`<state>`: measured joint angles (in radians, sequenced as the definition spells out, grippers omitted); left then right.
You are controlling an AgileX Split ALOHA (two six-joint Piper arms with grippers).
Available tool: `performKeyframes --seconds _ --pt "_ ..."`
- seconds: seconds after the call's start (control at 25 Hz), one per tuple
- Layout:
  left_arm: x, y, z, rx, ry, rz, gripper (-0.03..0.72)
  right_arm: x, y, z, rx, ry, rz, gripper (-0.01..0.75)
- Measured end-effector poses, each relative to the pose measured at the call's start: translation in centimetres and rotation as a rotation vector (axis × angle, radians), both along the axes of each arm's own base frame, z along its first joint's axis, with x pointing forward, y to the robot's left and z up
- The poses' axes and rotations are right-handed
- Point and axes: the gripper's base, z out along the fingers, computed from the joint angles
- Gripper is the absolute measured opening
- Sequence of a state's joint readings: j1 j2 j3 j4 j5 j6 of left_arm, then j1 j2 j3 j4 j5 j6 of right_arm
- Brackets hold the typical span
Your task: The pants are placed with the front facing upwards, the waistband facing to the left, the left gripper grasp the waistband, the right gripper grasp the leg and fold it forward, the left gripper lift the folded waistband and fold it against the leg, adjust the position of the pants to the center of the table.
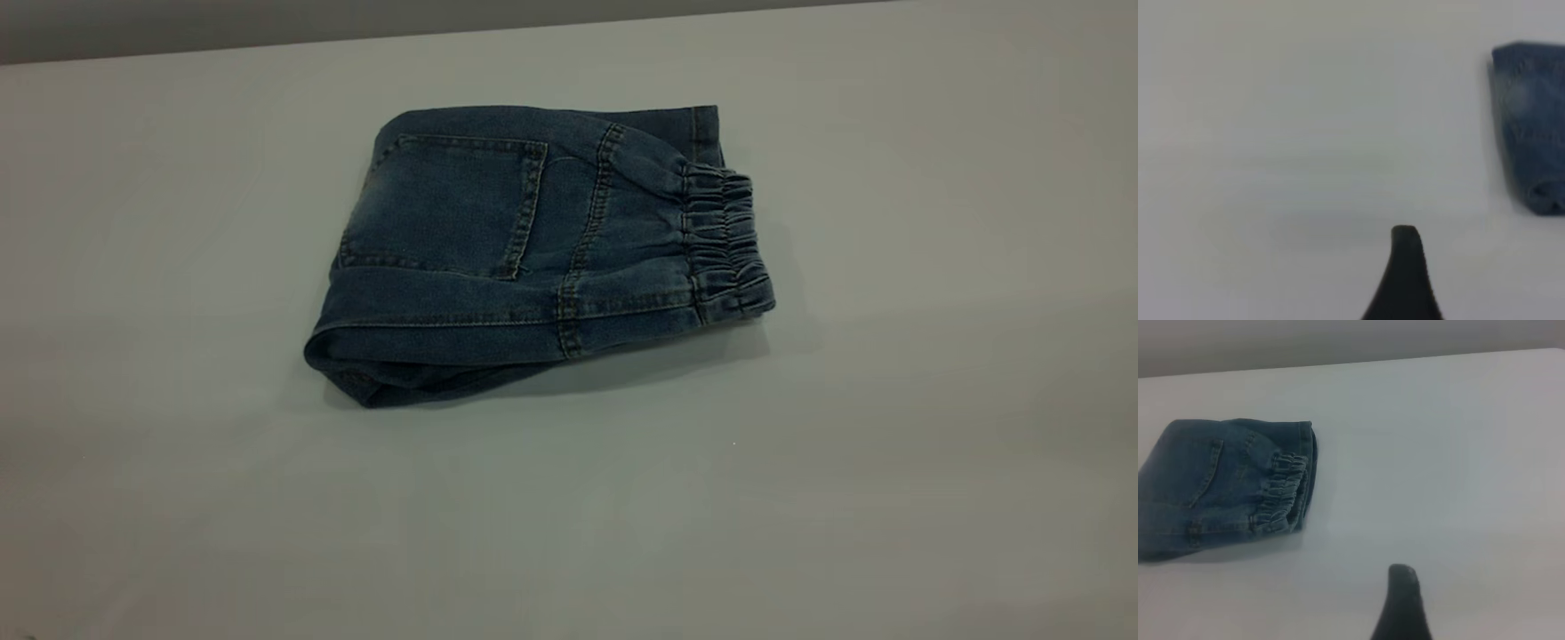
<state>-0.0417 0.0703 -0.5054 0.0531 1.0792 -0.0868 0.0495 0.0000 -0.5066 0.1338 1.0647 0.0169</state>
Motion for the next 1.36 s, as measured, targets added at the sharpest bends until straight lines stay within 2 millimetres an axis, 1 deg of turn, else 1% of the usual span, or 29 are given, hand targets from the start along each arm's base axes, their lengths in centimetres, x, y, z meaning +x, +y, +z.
performKeyframes --seconds 0.28,1.36 --pt "-1.10 0.05 -0.01 -0.003 -0.070 -0.001 0.519 0.00 0.00 0.00 0.001 0.000 0.000 0.477" --pt "-1.09 0.05 -0.01 -0.003 -0.069 -0.001 0.519 0.00 -0.01 0.01 0.000 -0.001 -0.001 0.477"
